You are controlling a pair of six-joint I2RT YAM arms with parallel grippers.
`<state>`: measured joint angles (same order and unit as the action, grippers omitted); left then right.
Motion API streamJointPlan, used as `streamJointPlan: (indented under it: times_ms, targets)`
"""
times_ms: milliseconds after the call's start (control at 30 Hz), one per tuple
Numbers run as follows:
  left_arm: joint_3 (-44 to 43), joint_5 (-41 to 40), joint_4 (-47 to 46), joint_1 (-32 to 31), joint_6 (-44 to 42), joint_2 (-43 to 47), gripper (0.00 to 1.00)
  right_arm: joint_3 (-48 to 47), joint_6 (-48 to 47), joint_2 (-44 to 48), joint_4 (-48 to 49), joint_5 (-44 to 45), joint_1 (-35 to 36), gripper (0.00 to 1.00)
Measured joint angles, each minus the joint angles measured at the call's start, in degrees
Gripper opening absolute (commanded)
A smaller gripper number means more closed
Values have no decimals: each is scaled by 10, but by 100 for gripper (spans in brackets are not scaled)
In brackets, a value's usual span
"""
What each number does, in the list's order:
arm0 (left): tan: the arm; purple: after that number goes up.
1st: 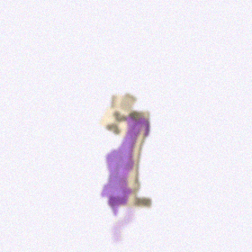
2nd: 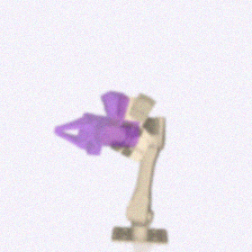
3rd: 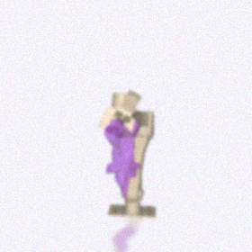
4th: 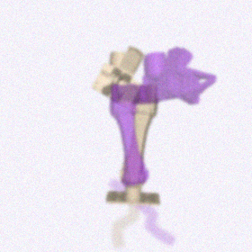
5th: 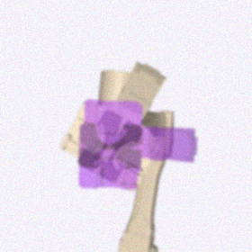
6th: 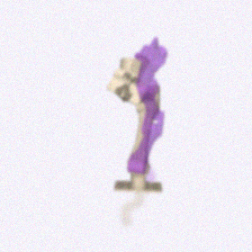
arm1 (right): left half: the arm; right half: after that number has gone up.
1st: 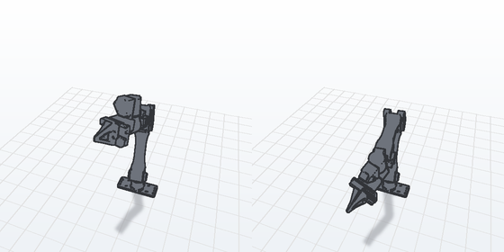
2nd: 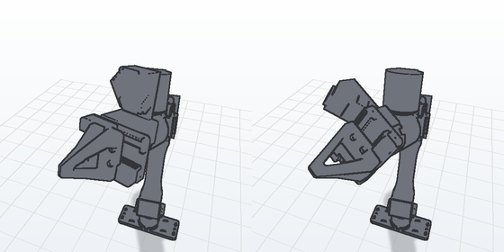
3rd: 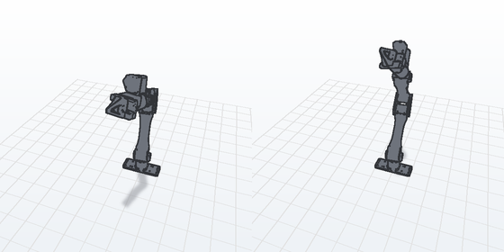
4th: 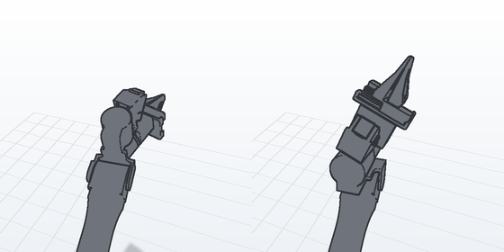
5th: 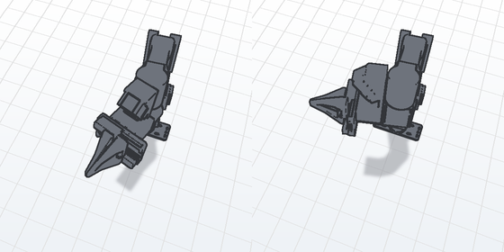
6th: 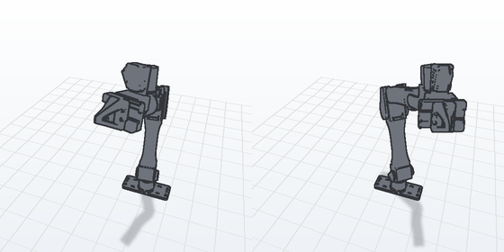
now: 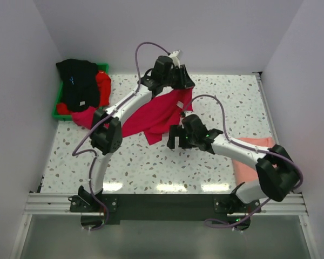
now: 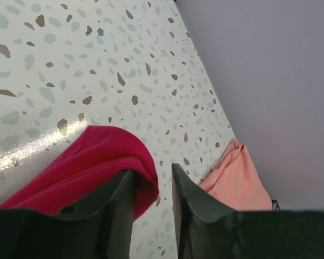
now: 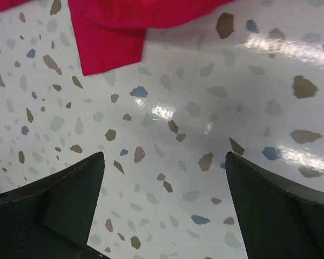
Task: Fold and stack the t-shirts
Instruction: Move the tshirt to the center of the board, then flatten the tshirt out
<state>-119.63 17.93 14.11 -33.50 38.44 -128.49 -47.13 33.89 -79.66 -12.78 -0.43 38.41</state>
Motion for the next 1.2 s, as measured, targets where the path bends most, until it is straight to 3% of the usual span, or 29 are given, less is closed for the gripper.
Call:
streamJointPlan:
  times_ms: [67, 133, 267, 433, 633, 833, 967, 1000, 1067, 1200]
  targets:
    - [-1, 15, -5, 5, -3, 2, 51, -20, 3, -51, 8, 24, 37, 95]
    - [33, 22, -26, 10, -5, 18, 57, -43, 7, -95, 13, 47, 64, 94]
    - [183, 25, -44, 47, -6, 108, 61, -92, 13, -170, 29, 93, 91, 93]
    - [374, -19, -54, 122, -7, 295, 63, -148, 20, -250, 50, 135, 92, 87]
    - [491, -102, -61, 149, -14, 494, 63, -232, 22, -323, 54, 187, 101, 81]
    - [612, -172, -49, 156, -11, 599, 62, -272, 21, -359, 53, 212, 110, 49]
    - [669, -209, -19, 167, -5, 624, 62, -273, 24, -363, 51, 225, 112, 19]
    - [680, -217, -16, 169, -4, 631, 61, -273, 26, -363, 47, 228, 112, 6]
    - [696, -227, -7, 173, -1, 645, 61, -273, 31, -362, 42, 233, 112, 0]
    - [704, -236, 3, 174, 0, 666, 57, -249, 31, -331, 20, 228, 106, 0]
